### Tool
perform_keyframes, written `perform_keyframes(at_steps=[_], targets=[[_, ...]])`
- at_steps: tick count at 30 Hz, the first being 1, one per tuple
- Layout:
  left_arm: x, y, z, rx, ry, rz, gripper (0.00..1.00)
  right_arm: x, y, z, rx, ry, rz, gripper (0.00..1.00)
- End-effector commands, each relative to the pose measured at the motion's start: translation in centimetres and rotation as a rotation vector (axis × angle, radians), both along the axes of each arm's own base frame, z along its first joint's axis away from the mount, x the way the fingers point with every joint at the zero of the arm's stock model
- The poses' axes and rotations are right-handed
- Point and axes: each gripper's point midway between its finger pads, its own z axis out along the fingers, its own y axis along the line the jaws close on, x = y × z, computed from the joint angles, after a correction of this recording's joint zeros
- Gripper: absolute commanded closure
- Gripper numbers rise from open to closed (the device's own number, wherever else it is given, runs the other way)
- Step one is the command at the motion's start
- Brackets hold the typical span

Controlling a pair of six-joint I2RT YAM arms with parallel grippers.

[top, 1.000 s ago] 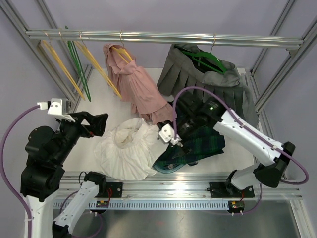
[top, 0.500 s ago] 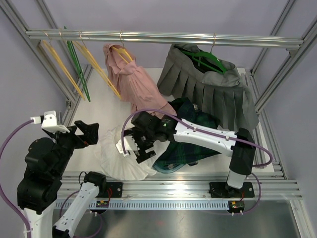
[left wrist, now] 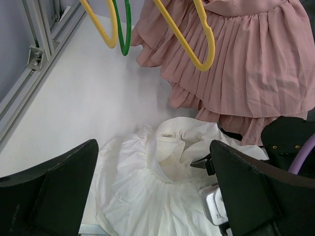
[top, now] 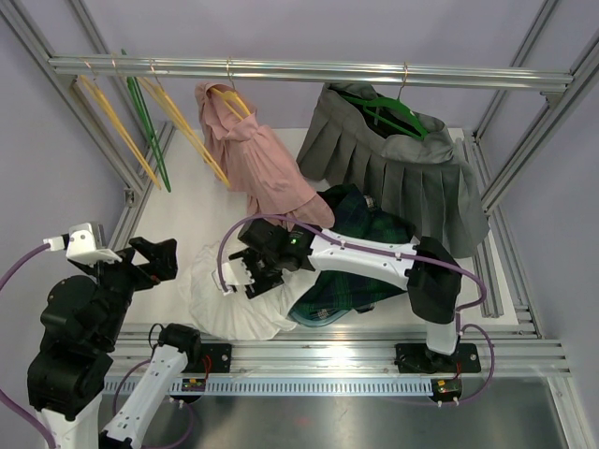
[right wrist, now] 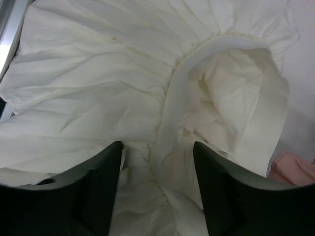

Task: Remove the skirt from the hanger
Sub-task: Place the skirt into the basket

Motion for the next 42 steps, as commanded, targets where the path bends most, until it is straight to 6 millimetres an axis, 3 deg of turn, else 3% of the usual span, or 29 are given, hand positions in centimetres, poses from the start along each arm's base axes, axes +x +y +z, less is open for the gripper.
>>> perform_keyframes(at_steps=[1,2,3,6,7,8,12,13,15,16,19,25,28,31,37,42], targets=[[0.1,0.4,0.4,-0.014,-0.025,0.028,0.01,-0.8,0.4,0.8,-0.002,0.035,0.034,0.39],[0.1,0.4,0.4,-0.016,-0.027,0.029,0.01,-0.9,0.5,0.4,-0.017,0.05,0.034,0.49],[0.1,0.4,0.5,-0.018,-0.028,0.029,0.01,-1.0,0.1,0.3,-0.04,0.062,0.032,0.66],[0.0,0.4,0.6,-0.024,-0.032,0.03,0.01,-0.9,0.0,1.7,-0.027,0.073,0.034,0.85],[-0.1,0.4,0.6,-0.024,-0.033,0.03,0.01,-1.1,0.3,2.9,0.003,0.087,0.047,0.96],[-0.2,0.4,0.6,-0.025,-0.035,0.026,0.01,-1.1,0.0,4.1,0.02,0.098,0.042,1.0],[-0.4,0.4,0.7,-0.03,-0.041,0.027,0.01,-1.9,-0.4,10.0,0.13,0.185,0.064,1.0],[-0.5,0.5,0.7,-0.029,-0.043,0.031,0.01,-1.6,-0.8,13.1,0.193,0.183,0.06,1.0],[-0.5,0.6,1.0,-0.029,-0.051,0.036,0.01,-2.3,-1.6,16.2,0.257,0.216,0.084,1.0],[-0.6,0.7,1.2,-0.027,-0.057,0.038,0.01,-2.5,-2.5,19.2,0.318,0.197,0.099,1.0],[-0.6,0.8,1.8,-0.02,-0.069,0.043,0.01,-3.3,-4.3,23.4,0.407,0.194,0.131,1.0],[-0.4,1.1,3.1,0.002,-0.09,0.047,0.01,-4.1,-9.3,34.6,0.693,0.076,0.117,1.0],[-0.3,1.0,3.7,0.008,-0.102,0.044,0.01,-3.3,-11.7,40.2,0.851,-0.011,0.047,1.0],[-0.1,0.9,4.0,0.005,-0.108,0.038,0.01,-2.4,-14.3,44.1,0.964,-0.086,-0.062,1.0],[0.4,0.5,4.7,0.004,-0.121,0.021,0.01,1.1,-20.0,47.3,1.073,-0.26,-0.361,1.0],[1.1,0.0,4.9,0.006,-0.116,0.002,0.01,4.4,-23.9,46.5,1.062,-0.391,-0.586,1.0]])
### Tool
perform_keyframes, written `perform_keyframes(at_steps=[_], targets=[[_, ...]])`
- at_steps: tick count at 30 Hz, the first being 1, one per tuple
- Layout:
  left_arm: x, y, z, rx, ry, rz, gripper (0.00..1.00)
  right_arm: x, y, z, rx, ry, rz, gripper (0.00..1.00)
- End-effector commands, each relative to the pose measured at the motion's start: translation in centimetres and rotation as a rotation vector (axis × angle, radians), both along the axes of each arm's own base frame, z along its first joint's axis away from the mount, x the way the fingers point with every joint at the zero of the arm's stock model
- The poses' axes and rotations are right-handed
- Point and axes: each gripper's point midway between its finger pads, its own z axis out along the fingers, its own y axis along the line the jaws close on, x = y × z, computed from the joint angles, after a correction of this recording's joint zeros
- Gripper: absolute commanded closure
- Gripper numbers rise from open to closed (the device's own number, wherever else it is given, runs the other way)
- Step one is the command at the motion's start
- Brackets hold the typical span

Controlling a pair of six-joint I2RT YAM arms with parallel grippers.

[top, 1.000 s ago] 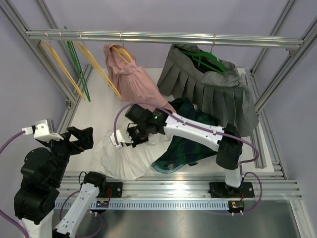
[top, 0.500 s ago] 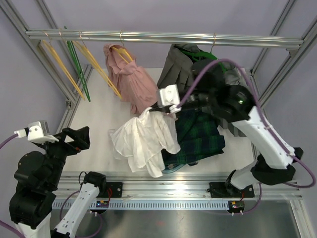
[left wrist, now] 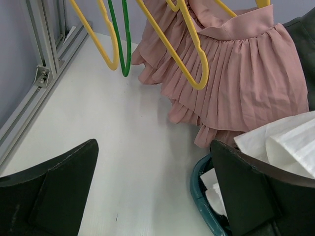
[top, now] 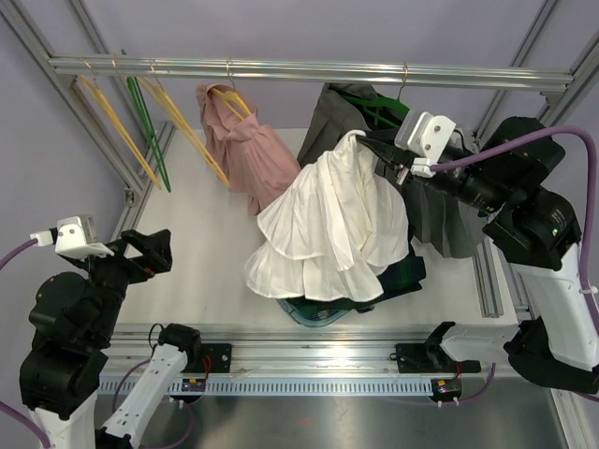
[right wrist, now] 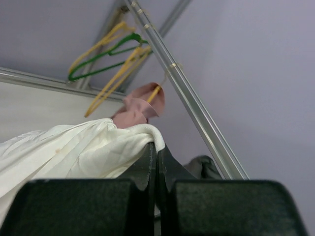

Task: Remove the skirt from the hanger
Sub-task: Place the skirt into the basket

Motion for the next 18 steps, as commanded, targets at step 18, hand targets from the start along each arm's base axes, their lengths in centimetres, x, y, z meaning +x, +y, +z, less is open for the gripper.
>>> perform_keyframes(at_steps=[18], targets=[[0.6,-1.0,2.5,-0.006,-0.061,-0.051,0.01,6.1,-5.5,-12.9,-0.285,0.16,-0.277,1.0]])
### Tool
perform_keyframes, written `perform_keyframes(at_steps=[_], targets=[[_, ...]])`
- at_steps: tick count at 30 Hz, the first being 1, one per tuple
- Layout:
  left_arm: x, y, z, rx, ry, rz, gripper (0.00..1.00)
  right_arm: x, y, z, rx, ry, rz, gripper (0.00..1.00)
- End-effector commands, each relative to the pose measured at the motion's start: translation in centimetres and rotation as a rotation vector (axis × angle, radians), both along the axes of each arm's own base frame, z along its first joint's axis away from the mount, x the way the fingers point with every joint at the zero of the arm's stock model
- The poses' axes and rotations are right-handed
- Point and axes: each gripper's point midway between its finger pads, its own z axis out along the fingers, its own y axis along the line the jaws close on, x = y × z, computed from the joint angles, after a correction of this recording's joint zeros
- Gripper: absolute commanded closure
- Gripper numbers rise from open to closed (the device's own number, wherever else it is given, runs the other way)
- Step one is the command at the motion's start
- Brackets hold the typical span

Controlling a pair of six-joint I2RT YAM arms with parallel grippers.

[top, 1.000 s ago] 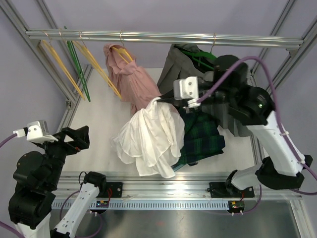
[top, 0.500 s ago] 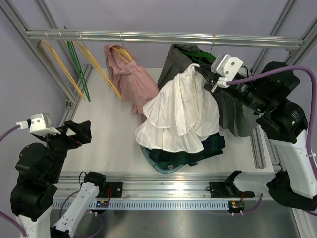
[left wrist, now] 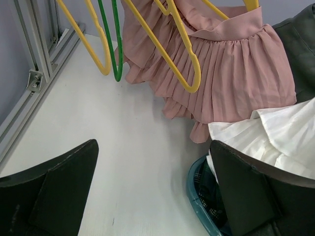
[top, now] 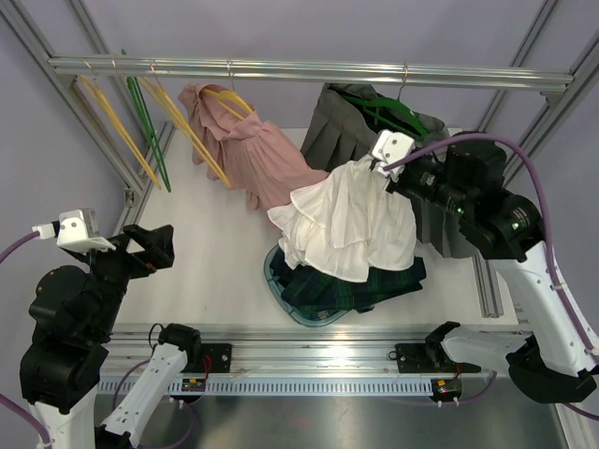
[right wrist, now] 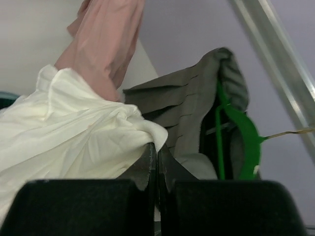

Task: Remove the skirt from the hanger
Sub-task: Place the skirt into the basket

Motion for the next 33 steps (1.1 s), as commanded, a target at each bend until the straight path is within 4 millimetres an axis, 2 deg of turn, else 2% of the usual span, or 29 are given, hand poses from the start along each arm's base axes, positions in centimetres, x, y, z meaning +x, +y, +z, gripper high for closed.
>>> perform_keyframes(at_steps=[1,4,5,6,7,9,10,13,15,20,23,28,31,33], targets=[[-0.1,-0.3,1.8,-0.007,-0.059,-0.02,0.01,-0.9,0.5,-3.4,-0.083,0.056,0.08,1.0],[-0.3,-0.3,1.6,-0.008,-0.056,-0.02,0.01,-1.9,1.7,-7.5,-0.148,0.151,0.177,1.0],[-0.4,-0.3,1.6,-0.01,-0.057,-0.021,0.01,-2.0,1.8,-9.6,-0.19,0.199,0.2,1.0],[-0.4,-0.3,1.5,-0.011,-0.055,-0.021,0.01,-2.1,2.0,-10.6,-0.205,0.224,0.216,1.0],[-0.3,-0.3,1.5,-0.013,-0.055,-0.023,0.01,-2.6,2.4,-12.6,-0.23,0.269,0.258,1.0],[-0.1,-0.5,1.2,-0.015,-0.049,-0.027,0.01,-3.2,2.9,-14.7,-0.254,0.31,0.313,1.0],[-0.1,-0.6,1.3,-0.018,-0.053,-0.031,0.01,-3.9,3.4,-16.6,-0.254,0.361,0.358,1.0],[0.3,-0.8,1.1,-0.022,-0.048,-0.04,0.01,-5.6,4.7,-19.3,-0.237,0.446,0.469,1.0],[0.4,-1.0,0.9,-0.025,-0.043,-0.046,0.01,-5.7,5.5,-20.8,-0.222,0.498,0.499,0.99],[1.0,-1.7,-0.2,-0.047,-0.02,-0.066,0.01,-6.1,7.1,-26.6,-0.285,0.671,0.53,0.99],[1.3,-1.8,-0.6,-0.056,-0.015,-0.068,0.01,-6.3,7.6,-29.6,-0.344,0.694,0.533,0.98],[1.4,-2.0,-1.1,-0.064,-0.006,-0.074,0.01,-7.7,7.9,-32.8,-0.407,0.742,0.559,0.95],[1.7,-2.2,-1.6,-0.072,0.001,-0.077,0.01,-8.1,7.7,-33.1,-0.432,0.729,0.574,0.87],[1.8,-2.4,-1.9,-0.082,0.004,-0.081,0.01,-8.1,7.3,-32.0,-0.447,0.716,0.567,0.75]])
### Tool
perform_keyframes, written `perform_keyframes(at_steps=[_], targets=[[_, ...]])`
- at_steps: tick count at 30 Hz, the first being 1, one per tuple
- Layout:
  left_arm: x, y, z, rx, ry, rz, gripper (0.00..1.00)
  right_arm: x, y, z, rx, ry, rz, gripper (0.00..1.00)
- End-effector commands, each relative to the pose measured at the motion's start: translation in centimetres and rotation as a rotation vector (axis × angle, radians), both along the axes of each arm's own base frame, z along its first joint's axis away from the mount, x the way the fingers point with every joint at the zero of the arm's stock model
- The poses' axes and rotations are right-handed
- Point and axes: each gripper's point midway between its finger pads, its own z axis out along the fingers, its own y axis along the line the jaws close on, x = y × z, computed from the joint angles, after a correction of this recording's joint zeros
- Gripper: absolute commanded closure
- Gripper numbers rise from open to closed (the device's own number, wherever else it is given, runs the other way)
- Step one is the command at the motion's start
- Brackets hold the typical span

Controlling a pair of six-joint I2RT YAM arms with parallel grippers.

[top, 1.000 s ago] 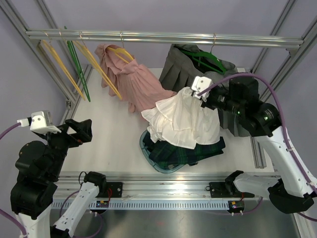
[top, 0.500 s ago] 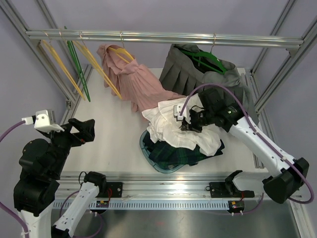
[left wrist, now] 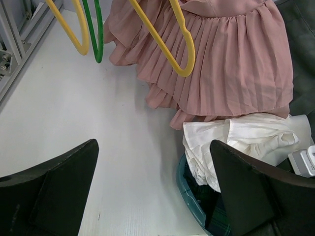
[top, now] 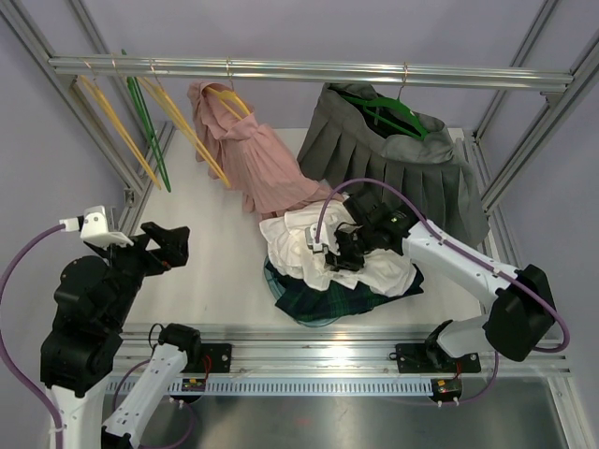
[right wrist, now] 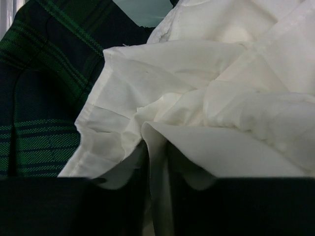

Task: Remove the skirt from the hanger
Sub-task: Place the skirt into the basket, then grab a hanger with the skirt on it with the right arm

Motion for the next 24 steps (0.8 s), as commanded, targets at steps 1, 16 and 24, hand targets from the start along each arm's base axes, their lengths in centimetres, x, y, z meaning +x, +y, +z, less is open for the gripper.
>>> perform_keyframes(at_steps=[1,16,24], targets=[[0.4,-0.6,1.1,-0.039,-0.057,-0.023,0.01,-0.7,-0.6,0.9,-0.03,-0.022,0.038,0.63],[1.4,-1.4,0.3,-0.054,-0.048,-0.043,0.01,-3.4,-2.5,16.4,0.179,-0.2,-0.004,0.16],[1.7,-1.7,-0.2,-0.071,-0.044,-0.053,0.01,3.5,3.8,27.1,0.498,-0.002,-0.46,0.1]])
